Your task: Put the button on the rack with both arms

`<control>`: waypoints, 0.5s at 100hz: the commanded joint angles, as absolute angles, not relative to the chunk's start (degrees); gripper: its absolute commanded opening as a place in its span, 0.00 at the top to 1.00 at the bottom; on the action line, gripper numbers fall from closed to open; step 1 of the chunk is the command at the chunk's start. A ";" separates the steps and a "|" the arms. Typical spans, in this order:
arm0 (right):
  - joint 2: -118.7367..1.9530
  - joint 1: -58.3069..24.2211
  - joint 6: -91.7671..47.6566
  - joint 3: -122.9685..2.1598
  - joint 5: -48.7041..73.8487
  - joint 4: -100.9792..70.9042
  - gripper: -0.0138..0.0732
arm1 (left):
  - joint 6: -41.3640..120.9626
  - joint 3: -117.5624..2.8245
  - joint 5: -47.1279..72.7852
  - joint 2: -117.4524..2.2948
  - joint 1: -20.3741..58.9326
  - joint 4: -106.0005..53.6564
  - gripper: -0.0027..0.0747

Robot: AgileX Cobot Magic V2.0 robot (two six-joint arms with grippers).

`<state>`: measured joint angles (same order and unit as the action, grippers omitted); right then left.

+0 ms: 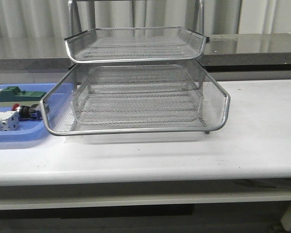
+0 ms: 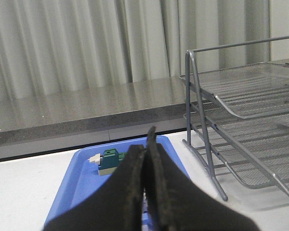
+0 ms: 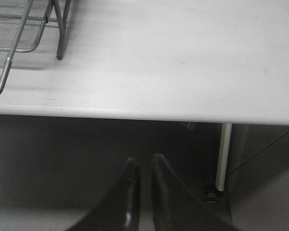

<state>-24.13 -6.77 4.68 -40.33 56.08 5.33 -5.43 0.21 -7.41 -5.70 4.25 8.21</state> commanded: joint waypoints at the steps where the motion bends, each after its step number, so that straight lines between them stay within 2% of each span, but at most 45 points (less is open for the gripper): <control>1: -24.22 -6.35 4.72 -42.28 53.17 6.53 0.93 | -5.89 2.19 -11.71 -6.31 4.19 7.93 0.99; 50: -24.22 -6.35 4.72 -42.28 53.55 6.53 0.92 | -5.89 2.19 -11.71 -6.31 4.19 7.93 0.99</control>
<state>-23.89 -6.77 4.92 -40.33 56.97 5.37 -5.43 0.21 -7.41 -5.70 4.25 8.21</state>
